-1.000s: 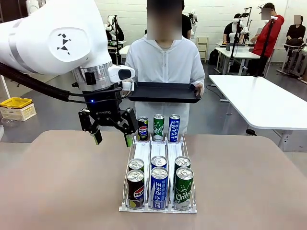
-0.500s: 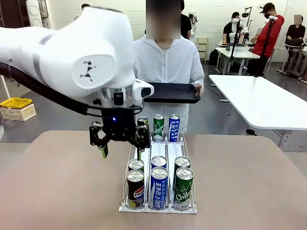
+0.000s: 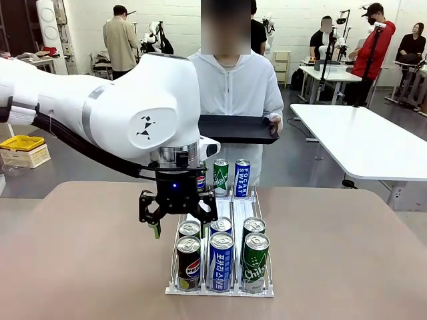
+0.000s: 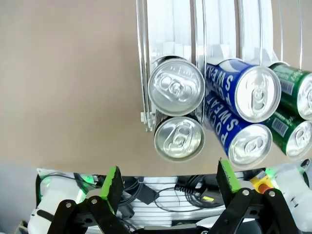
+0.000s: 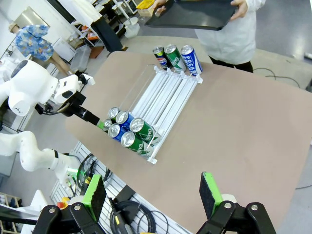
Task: Retrieve and hand over the desired beverage to the person.
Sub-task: Pick up a can of the same type that the person held from the Automatic Can Dispenser.
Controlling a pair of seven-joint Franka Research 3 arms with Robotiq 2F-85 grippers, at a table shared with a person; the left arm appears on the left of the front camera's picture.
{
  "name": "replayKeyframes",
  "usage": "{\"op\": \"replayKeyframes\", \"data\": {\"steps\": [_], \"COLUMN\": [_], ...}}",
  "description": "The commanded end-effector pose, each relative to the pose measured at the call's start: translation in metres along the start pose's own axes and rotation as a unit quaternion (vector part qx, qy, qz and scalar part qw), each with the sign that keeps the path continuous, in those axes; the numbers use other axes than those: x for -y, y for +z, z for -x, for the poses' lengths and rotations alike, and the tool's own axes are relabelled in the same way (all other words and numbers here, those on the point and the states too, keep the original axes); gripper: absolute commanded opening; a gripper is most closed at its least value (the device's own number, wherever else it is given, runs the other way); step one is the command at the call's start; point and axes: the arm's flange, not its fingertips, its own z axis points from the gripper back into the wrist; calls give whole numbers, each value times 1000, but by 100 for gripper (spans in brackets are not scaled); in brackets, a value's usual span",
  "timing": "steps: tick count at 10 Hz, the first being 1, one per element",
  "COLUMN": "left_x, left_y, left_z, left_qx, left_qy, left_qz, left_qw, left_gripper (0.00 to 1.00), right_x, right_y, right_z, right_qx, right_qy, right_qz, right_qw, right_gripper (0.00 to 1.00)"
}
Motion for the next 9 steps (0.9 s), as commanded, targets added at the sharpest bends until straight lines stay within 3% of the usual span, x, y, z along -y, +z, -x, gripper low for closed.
{"op": "replayKeyframes", "data": {"steps": [1,9], "left_x": [0,-3], "left_y": [-13,-25], "left_z": [1,-4], "left_qx": [10,26], "left_qy": [4,-32], "left_qz": [6,1], "left_qw": [1000,999], "left_gripper": [100,100], "right_x": [1,1], "right_y": [-1,-1], "right_z": [-2,-2], "right_qx": [3,3], "right_qy": [5,5], "right_qz": [-11,-11], "right_qw": [1000,1000], "right_gripper": [100,100]}}
